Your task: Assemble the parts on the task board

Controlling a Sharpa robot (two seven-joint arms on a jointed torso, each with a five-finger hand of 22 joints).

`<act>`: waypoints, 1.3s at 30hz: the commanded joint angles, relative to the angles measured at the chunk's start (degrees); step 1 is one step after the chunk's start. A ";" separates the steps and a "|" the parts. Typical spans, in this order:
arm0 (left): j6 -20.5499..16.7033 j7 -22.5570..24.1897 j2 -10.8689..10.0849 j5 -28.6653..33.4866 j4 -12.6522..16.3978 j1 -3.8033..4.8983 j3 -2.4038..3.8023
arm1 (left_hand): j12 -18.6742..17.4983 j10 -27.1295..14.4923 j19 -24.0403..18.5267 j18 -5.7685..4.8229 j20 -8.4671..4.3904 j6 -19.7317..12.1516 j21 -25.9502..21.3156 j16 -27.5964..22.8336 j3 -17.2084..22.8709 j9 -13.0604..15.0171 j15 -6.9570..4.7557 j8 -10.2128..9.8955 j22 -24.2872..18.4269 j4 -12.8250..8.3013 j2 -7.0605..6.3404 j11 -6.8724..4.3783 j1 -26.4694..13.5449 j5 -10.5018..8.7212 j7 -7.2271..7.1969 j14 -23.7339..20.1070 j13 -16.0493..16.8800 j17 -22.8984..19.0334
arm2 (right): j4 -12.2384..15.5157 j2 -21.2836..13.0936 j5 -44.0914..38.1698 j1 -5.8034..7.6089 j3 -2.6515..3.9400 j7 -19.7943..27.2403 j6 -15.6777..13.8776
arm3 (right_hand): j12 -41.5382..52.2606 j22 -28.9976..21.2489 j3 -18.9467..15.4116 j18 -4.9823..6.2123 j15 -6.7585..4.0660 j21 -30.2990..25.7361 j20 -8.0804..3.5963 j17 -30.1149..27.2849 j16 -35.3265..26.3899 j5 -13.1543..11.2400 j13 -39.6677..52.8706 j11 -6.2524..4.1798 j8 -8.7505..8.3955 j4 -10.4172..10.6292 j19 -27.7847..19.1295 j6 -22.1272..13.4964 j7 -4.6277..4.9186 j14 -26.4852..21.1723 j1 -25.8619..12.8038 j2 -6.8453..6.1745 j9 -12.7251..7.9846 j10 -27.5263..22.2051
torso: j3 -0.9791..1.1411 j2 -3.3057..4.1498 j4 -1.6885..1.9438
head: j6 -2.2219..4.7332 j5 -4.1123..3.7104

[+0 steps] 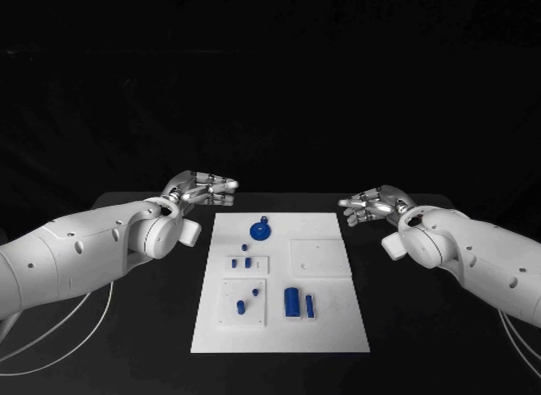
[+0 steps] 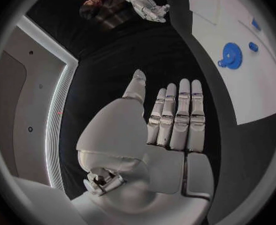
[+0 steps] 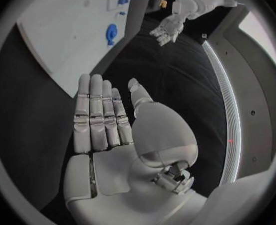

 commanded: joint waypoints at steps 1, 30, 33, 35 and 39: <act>-0.91 2.88 0.81 4.83 -1.33 0.06 0.09 | -0.20 -1.06 -1.28 -0.47 0.33 0.07 -0.34 -0.26 0.09 0.03 0.27 0.09 -0.48 -0.51 0.59 0.17 0.06 0.35 -0.12 -1.59 -0.04 -0.42 | -2.50 1.11 10.95 0.19 0.48 11.98 -0.08 | -2.22 -14.42 1.09 2.07 2.14 -0.10 4.01 -14.02 -5.63 0.14 -16.35 1.24 -0.41 -0.97 -3.83 -1.41 0.20 -2.76 -0.22 0.99 -0.10 -1.74 | 0.22 -0.60 -0.01 | 0.66 0.07; -27.77 10.02 -3.51 6.64 22.23 -12.58 7.47 | -3.54 -66.23 -60.97 -2.63 -5.46 -60.37 -4.25 -3.76 6.38 -3.70 -6.30 -3.60 -7.52 1.51 0.14 -6.82 -76.29 -3.71 -7.45 -68.41 -3.43 -4.42 | 24.01 -5.07 34.57 1.05 -14.36 26.84 -29.01 | -6.26 -39.69 2.63 -3.94 -4.13 -3.70 -2.76 -29.19 -9.02 -14.67 -20.28 -5.40 -3.86 7.71 -61.07 -60.44 -7.31 -66.09 -71.20 -4.22 -3.62 -64.81 | 0.44 -8.36 0.71 | 2.47 -1.85; -29.89 10.72 -3.88 6.97 24.13 -13.56 8.05 | -3.54 -66.23 -60.97 -2.63 -5.46 -60.37 -4.25 -3.76 6.38 -3.70 -6.30 -3.60 -7.52 1.51 0.14 -6.82 -76.29 -3.71 -7.45 -68.41 -3.43 -4.42 | 26.65 -5.71 37.22 1.13 -15.81 28.73 -31.75 | -6.26 -39.69 2.63 -3.94 -4.13 -3.70 -2.76 -29.19 -9.02 -14.67 -20.28 -5.40 -3.86 7.71 -61.07 -60.44 -7.31 -66.09 -71.20 -4.22 -3.62 -64.81 | 0.44 -8.36 0.71 | 2.47 -1.85; -30.50 10.92 -3.99 7.06 24.67 -13.84 8.21 | -3.54 -66.23 -60.97 -2.63 -5.46 -60.37 -4.25 -3.76 6.38 -3.70 -6.30 -3.60 -7.52 1.51 0.14 -6.82 -76.29 -3.71 -7.45 -68.41 -3.43 -4.42 | 27.57 -5.93 38.15 1.15 -16.31 29.39 -32.70 | -6.26 -39.69 2.63 -3.94 -4.13 -3.70 -2.76 -29.19 -9.02 -14.67 -20.28 -5.40 -3.86 7.71 -61.07 -60.44 -7.31 -66.09 -71.20 -4.22 -3.62 -64.81 | 0.44 -8.36 0.71 | 2.47 -1.85; -30.67 10.97 -4.02 7.09 24.82 -13.91 8.26 | -3.54 -66.23 -60.97 -2.63 -5.46 -60.37 -4.25 -3.76 6.38 -3.70 -6.30 -3.60 -7.52 1.51 0.14 -6.82 -76.29 -3.71 -7.45 -68.41 -3.43 -4.42 | 28.17 -6.08 38.74 1.17 -16.64 29.82 -33.32 | -6.26 -39.69 2.63 -3.94 -4.13 -3.70 -2.76 -29.19 -9.02 -14.67 -20.28 -5.40 -3.86 7.71 -61.07 -60.44 -7.31 -66.09 -71.20 -4.22 -3.62 -64.81 | 0.44 -8.36 0.71 | 2.47 -1.85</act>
